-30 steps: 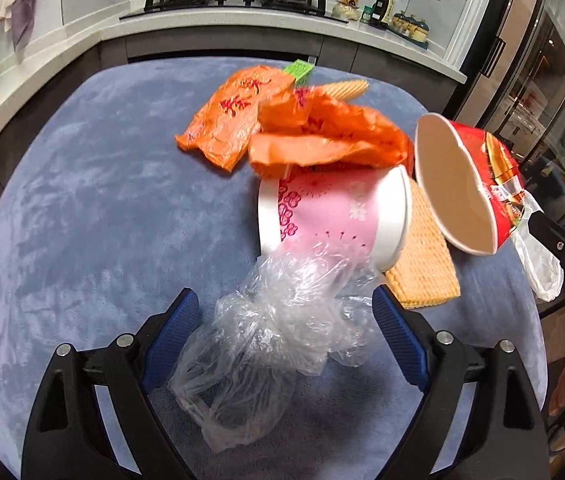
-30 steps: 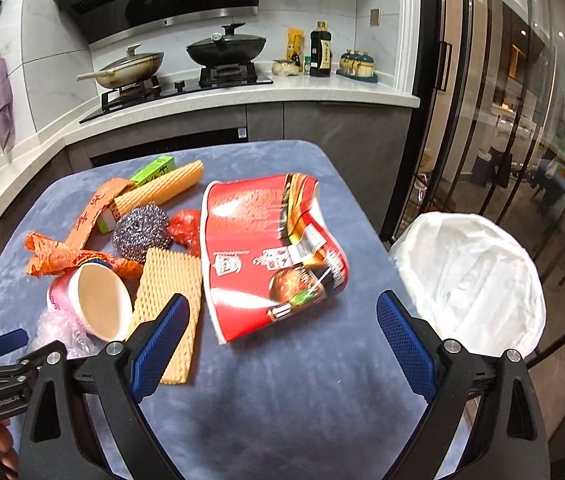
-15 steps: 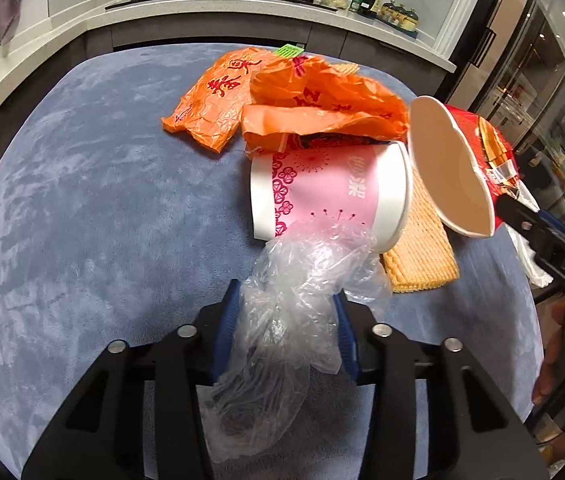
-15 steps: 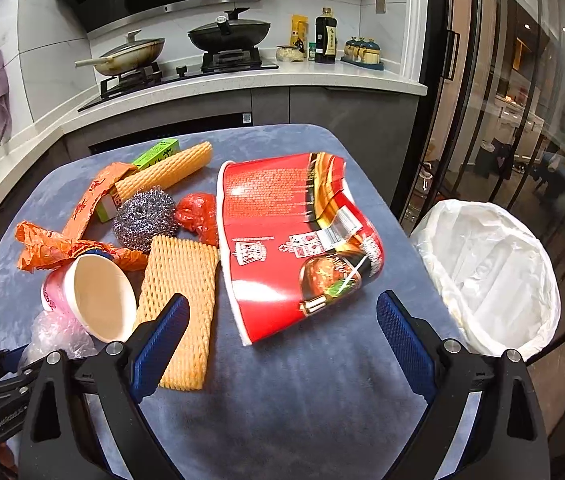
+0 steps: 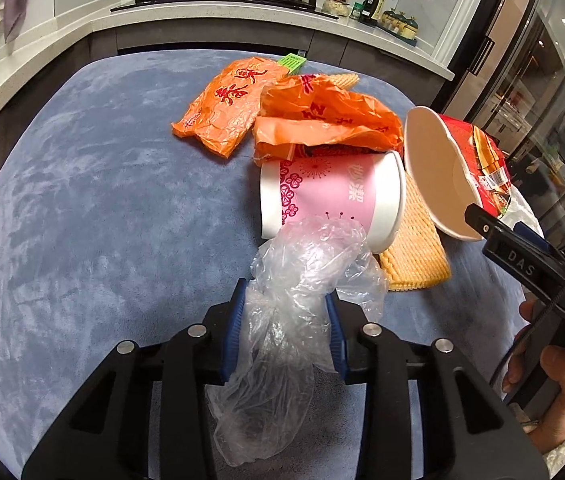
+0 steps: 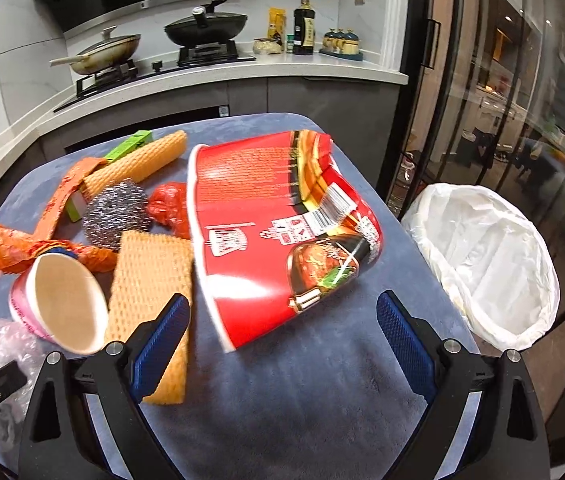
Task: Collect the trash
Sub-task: 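Grasp the red noodle bucket with the right tool while the left tool holds the plastic bag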
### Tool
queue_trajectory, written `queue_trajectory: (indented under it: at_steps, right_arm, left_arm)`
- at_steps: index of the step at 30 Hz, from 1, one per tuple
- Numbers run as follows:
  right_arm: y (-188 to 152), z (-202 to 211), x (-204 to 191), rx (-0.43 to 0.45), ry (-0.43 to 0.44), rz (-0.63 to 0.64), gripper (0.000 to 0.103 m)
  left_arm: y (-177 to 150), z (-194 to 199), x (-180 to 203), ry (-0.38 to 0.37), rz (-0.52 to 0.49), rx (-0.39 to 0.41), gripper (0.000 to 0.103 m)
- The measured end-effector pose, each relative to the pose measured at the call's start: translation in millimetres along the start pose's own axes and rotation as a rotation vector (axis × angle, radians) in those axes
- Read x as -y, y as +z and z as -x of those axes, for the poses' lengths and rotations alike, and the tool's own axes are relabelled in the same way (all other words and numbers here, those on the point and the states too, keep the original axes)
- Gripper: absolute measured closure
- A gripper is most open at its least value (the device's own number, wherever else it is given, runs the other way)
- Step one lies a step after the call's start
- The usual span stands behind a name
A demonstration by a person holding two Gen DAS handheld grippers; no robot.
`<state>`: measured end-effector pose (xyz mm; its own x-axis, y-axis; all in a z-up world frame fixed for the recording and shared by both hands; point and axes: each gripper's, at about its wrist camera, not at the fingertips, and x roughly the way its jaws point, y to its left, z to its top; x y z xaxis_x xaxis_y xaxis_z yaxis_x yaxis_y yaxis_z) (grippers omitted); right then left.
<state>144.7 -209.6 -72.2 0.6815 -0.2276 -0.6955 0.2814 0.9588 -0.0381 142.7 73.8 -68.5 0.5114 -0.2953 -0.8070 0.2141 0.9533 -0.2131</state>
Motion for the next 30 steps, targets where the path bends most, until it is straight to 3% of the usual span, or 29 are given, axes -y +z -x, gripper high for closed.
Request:
queue_trajectory:
  at_steps: [12, 15, 20, 23, 30]
  right_arm:
    - [5.0, -8.9, 41.4, 0.015, -0.083, -0.071, 0.016]
    - [4.5, -14.2, 57.0, -0.007, -0.071, -0.109, 0.034]
    - [1.1, -17.0, 67.5, -0.036, -0.033, -0.13, 0.081]
    - [1.1, -12.5, 68.4, -0.033, -0.002, -0.13, 0.094]
    - [4.9, 7.8, 78.6, 0.011, 0.035, -0.147, 0.097]
  left_arm:
    - [-4.3, -3.0, 11.7, -0.002, -0.027, -0.009, 0.069]
    - [-4.3, -3.3, 15.8, 0.002, -0.042, -0.011, 0.069]
    - [-5.1, -1.2, 23.6, 0.006, -0.062, -0.007, 0.069]
    - [-5.6, 3.8, 30.3, 0.002, -0.074, 0.001, 0.069]
    - [-5.0, 17.3, 50.0, -0.019, -0.103, 0.026, 0.069]
